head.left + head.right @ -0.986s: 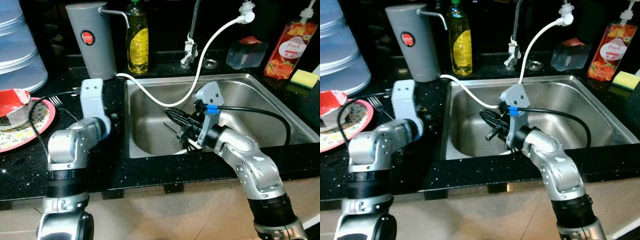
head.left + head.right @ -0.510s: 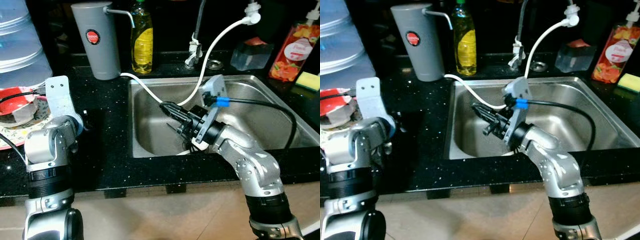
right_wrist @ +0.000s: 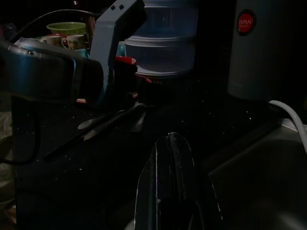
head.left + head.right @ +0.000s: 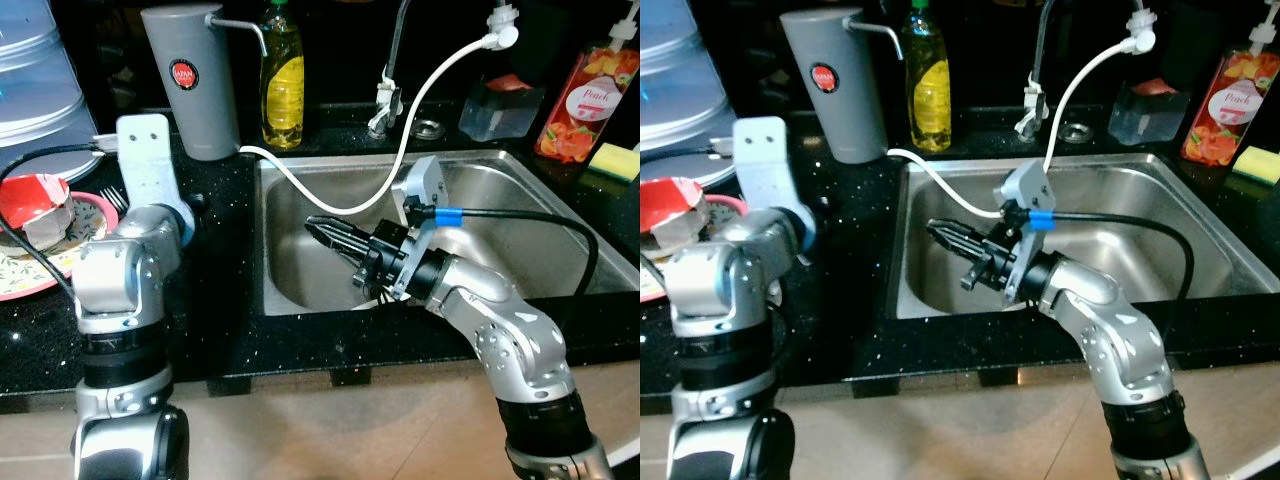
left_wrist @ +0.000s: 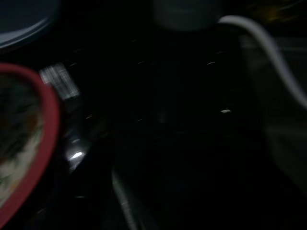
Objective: Kitchen organization
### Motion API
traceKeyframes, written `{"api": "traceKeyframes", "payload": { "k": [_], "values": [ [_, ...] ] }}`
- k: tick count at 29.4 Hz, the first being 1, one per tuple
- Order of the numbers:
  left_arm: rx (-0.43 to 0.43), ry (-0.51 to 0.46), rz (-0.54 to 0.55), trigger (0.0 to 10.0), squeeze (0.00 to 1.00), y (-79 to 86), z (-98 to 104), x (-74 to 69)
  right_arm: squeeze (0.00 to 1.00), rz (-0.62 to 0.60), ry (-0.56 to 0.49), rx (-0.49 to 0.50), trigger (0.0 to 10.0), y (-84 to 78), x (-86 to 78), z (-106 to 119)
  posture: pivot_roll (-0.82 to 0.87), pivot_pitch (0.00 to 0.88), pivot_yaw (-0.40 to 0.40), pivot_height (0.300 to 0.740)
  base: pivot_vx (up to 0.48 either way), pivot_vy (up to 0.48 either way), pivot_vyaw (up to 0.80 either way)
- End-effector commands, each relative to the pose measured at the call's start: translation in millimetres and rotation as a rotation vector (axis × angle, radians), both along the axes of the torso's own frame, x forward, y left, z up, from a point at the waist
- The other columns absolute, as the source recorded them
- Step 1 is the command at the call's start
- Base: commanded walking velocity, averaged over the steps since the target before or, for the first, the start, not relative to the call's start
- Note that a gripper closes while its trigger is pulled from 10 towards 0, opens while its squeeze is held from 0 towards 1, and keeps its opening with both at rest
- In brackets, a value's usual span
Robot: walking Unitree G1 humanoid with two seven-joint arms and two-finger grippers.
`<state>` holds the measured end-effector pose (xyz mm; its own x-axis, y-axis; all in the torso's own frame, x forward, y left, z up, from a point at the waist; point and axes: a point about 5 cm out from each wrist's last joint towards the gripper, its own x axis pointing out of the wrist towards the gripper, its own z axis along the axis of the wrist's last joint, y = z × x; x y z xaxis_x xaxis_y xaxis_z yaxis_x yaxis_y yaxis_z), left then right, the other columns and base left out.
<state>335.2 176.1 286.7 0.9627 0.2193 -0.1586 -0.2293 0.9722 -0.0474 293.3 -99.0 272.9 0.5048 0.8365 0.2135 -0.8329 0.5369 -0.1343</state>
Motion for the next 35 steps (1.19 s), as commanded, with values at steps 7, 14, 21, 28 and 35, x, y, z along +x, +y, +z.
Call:
{"api": "traceKeyframes", "payload": {
  "k": [7, 14, 21, 28, 35],
  "values": [
    [-0.042, 0.048, 0.133, 10.0, 0.00, 7.6, -2, -9.3, 0.00, -0.007, -0.008, 0.006, 10.0, -0.1, -2.2, -1, -0.02, 0.087, 0.050, 0.740, 0.000, 0.000, 0.00],
    [-0.192, 0.113, 0.263, 10.0, 0.00, 15.4, -16, -16.7, 0.00, -0.030, 0.001, 0.024, 10.0, 0.6, 0.6, -3, -0.01, 0.085, 0.052, 0.740, 0.000, 0.000, 0.00],
    [-0.221, 0.126, 0.317, 10.0, 0.00, 20.3, -20, -19.1, 0.00, -0.050, 0.016, 0.034, 10.0, 0.0, 2.4, -5, -0.01, 0.089, 0.053, 0.740, 0.000, 0.000, 0.00],
    [-0.227, 0.171, 0.322, 4.5, 0.00, 21.2, -28, -17.6, 0.00, -0.057, 0.019, 0.038, 10.0, -0.4, 2.6, -5, -0.01, 0.092, 0.053, 0.740, 0.000, 0.000, 0.00],
    [-0.236, 0.187, 0.326, 0.0, 0.00, 22.8, -33, -16.2, 0.00, -0.060, 0.020, 0.042, 10.0, -0.3, 2.7, -4, -0.01, 0.097, 0.052, 0.740, 0.000, 0.000, 0.00]
  ]
}}
